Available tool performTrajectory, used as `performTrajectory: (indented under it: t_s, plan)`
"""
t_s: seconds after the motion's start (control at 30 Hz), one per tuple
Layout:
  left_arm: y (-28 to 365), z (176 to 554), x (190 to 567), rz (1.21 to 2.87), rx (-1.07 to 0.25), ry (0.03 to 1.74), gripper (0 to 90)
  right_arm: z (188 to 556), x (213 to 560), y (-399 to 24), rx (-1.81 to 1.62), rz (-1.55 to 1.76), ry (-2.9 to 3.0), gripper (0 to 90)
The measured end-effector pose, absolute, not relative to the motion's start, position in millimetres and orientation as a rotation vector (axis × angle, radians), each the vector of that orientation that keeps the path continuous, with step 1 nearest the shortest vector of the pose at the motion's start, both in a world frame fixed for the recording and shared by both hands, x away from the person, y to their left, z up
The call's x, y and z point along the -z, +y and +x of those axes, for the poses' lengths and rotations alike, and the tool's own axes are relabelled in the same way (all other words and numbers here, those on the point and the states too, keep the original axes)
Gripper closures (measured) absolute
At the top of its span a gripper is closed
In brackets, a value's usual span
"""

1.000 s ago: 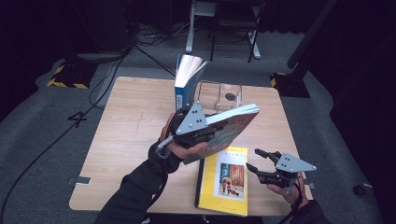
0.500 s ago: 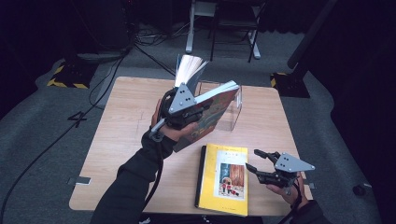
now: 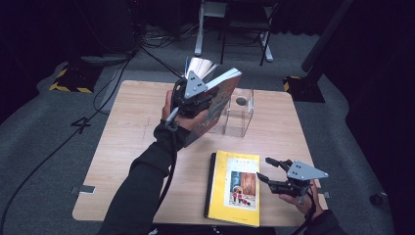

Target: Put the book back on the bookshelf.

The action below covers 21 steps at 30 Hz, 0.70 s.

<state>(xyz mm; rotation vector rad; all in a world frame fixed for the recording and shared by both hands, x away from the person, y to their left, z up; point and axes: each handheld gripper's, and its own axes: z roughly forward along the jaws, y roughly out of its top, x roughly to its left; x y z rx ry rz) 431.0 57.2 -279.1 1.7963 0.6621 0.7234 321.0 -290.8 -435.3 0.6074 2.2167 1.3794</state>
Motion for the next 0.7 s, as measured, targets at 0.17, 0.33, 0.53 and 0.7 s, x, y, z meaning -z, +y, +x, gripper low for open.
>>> performTrajectory:
  t_s: [0.17,0.33,0.53,0.7]
  plan:
    - [47,443,282,1.804,-0.75,0.703,73.1,322,436,-292,-1.379,0.624,2.216,40.2]
    - [33,454,286,1.801,-0.766,0.744,73.2,323,436,-292,-1.378,0.641,2.214,41.2]
    - [16,467,292,1.796,-0.793,0.787,73.2,322,436,-293,-1.383,0.632,2.22,40.7]
    - [7,478,299,1.792,-0.827,0.841,73.1,323,437,-292,-1.374,0.626,2.224,40.7]
